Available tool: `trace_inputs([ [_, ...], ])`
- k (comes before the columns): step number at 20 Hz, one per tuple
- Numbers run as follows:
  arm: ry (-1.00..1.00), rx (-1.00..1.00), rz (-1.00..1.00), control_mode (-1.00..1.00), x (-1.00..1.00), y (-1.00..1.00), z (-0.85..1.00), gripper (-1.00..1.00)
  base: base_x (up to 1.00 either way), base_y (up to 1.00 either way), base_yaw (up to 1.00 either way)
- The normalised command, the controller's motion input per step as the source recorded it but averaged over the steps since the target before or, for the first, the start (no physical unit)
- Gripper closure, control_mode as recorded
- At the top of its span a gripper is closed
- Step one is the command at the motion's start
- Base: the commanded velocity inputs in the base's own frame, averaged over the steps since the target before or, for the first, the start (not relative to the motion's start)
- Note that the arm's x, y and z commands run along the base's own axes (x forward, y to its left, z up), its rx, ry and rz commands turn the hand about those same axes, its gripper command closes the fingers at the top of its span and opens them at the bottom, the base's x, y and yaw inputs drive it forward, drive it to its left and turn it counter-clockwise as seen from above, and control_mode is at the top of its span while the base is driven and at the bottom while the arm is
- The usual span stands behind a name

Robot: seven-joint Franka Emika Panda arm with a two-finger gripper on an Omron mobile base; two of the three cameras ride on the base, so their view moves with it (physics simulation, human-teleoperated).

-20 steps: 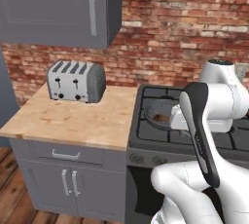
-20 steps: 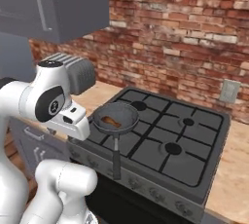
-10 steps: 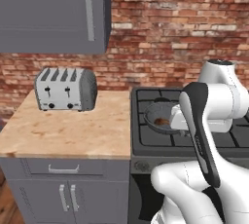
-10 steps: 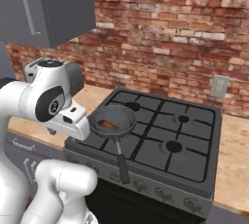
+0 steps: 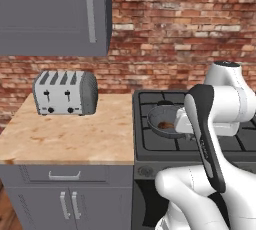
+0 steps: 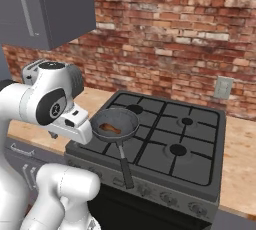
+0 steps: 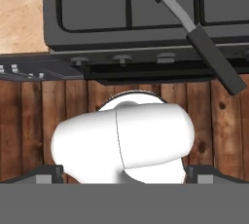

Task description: Take the chicken drumsticks from the pan and place one on each plate on the dining counter.

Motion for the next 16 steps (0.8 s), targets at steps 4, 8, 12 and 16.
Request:
trace_inputs([
  [4,0.0,0.0,0.0,1.0,0.0,0.0,0.0,-1.0,0.0,0.0,0.0],
  [8,0.0,0.0,0.0,1.0,0.0,0.0,0.0,-1.0,0.0,0.0,0.0],
  [12,0.0,0.0,0.0,1.0,0.0,0.0,0.0,-1.0,0.06,0.0,0.0],
  [16,0.0,0.0,0.05,-1.0,0.21,-0.2,0.0,-1.0,0.03,-0.02,0.0],
])
